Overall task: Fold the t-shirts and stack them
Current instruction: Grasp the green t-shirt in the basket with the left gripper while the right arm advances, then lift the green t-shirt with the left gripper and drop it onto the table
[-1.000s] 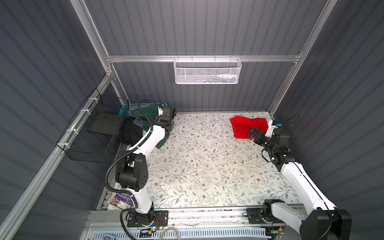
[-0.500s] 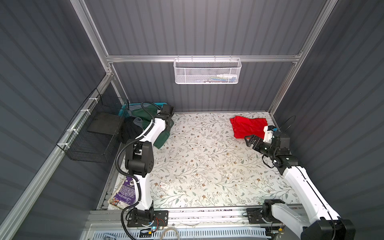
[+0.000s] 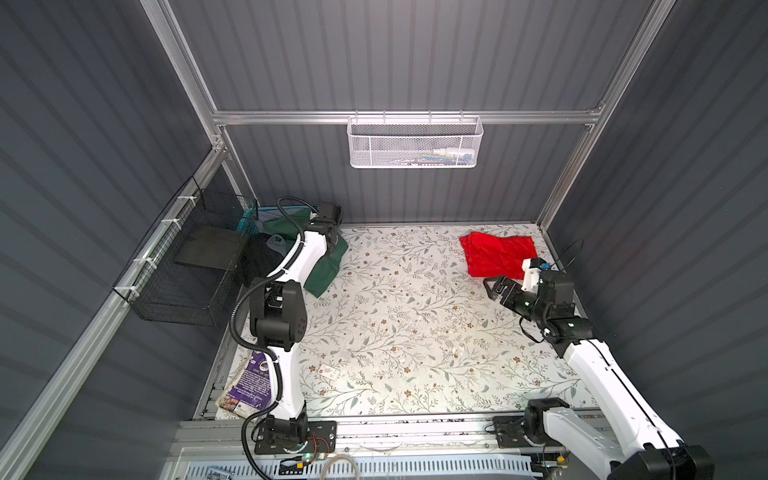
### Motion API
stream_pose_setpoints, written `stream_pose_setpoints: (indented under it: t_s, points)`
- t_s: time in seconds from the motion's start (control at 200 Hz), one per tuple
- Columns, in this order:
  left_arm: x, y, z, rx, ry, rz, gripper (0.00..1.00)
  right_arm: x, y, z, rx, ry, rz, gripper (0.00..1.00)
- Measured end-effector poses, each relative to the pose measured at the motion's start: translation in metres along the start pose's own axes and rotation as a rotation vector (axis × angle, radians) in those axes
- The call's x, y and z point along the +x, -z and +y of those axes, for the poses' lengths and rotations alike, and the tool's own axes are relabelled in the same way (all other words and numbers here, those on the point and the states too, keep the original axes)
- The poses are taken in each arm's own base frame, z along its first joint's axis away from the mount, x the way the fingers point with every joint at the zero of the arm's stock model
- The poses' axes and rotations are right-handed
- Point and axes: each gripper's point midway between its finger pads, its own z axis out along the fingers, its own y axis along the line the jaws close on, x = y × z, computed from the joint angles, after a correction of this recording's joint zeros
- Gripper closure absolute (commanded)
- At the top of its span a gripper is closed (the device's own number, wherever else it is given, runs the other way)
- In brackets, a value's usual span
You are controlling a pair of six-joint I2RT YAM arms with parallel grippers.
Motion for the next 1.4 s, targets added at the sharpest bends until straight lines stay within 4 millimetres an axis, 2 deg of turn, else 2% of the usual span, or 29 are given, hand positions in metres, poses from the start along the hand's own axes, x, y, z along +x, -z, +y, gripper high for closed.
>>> stream_pose_setpoints:
  t_s: [0.155, 0.29, 0.385, 0.57, 0.7, 0.78, 0.865, 0.95, 1.086, 1.171, 1.301, 1.401]
  points:
    - [-0.011, 0.011, -0.003, 0.009, -0.007, -0.034, 1.0, 0.005, -0.008, 0.002, 0.001, 0.002, 0.021, 0.01]
    - [-0.023, 0.045, -0.014, 0.038, -0.033, -0.094, 1.0, 0.011, -0.013, 0.001, 0.01, 0.001, 0.042, 0.01]
    - [-0.037, 0.084, -0.016, 0.077, -0.02, -0.167, 1.0, 0.012, -0.016, 0.001, 0.013, -0.001, 0.046, 0.01]
    - [-0.069, 0.172, 0.0, 0.184, 0.051, -0.335, 1.0, 0.012, -0.022, 0.004, 0.007, -0.001, 0.046, 0.01]
    - [-0.078, 0.229, 0.002, 0.273, 0.073, -0.443, 1.0, 0.013, -0.024, 0.005, 0.006, -0.002, 0.046, 0.01]
    - [-0.079, 0.279, -0.012, 0.371, 0.053, -0.529, 1.0, 0.012, -0.025, 0.004, 0.011, -0.004, 0.043, 0.01]
    - [-0.074, 0.322, -0.027, 0.493, 0.032, -0.59, 1.0, 0.012, -0.026, 0.002, 0.023, -0.012, 0.04, 0.01]
    - [-0.069, 0.352, -0.037, 0.599, 0.015, -0.626, 1.0, 0.011, -0.026, 0.0, 0.033, -0.022, 0.035, 0.01]
    - [-0.067, 0.381, -0.048, 0.728, -0.003, -0.666, 1.0, 0.01, -0.026, -0.003, 0.051, -0.032, 0.026, 0.01]
    - [-0.065, 0.39, -0.055, 0.782, -0.017, -0.675, 1.0, 0.008, -0.026, -0.006, 0.067, -0.039, 0.017, 0.01]
    - [-0.061, 0.387, -0.071, 0.821, -0.047, -0.651, 1.0, 0.006, -0.024, -0.008, 0.08, -0.048, 0.003, 0.01]
    - [-0.056, 0.374, -0.096, 0.862, -0.061, -0.609, 1.0, 0.006, -0.021, -0.009, 0.083, -0.051, -0.008, 0.01]
